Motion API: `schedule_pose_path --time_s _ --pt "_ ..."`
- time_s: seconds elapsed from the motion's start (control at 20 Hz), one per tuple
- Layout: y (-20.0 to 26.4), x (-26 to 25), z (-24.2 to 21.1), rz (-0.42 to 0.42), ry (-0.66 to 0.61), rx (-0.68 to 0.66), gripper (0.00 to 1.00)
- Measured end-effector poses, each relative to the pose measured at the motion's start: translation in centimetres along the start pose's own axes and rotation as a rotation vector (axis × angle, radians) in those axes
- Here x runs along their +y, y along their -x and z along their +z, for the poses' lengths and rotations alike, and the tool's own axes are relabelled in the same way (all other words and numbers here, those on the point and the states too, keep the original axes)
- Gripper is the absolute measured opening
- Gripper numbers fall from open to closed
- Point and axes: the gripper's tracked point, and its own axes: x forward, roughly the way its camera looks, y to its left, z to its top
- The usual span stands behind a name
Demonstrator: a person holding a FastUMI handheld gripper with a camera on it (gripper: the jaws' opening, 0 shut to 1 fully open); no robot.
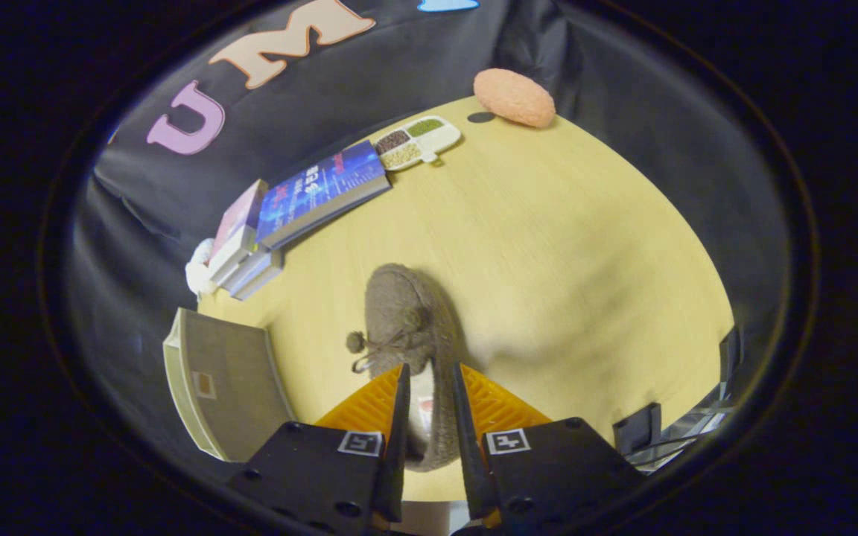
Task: Open the storage box then place both shoes into the box .Put the left shoe in first, then the right shoe, with the right side of both shoes facing outward in a uniform manner.
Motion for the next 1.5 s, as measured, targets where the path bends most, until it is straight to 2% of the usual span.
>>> schedule_pose_path --time_s 0.45,0.8,0.95,1.0,1.1,1.3,1.5 --pt "-4.1 -0.4 -2.7 -0.048 0.118 0.091 0.37" --pt "-5.6 -0.4 -3.4 -0.042 0.109 0.13 0.37" --pt "-5.4 -0.6 -3.2 -0.036 0.075 0.132 0.3" --pt "-5.4 -0.8 -3.0 -0.04 0.046 0.133 0.14" --pt "-5.7 -0.7 -3.3 -0.029 0.021 0.143 0.05" --pt "-5.4 -0.5 -3.1 -0.017 0.012 0.123 0.03" --pt "-4.5 1.4 -2.2 0.034 -0.047 0.106 0.03"
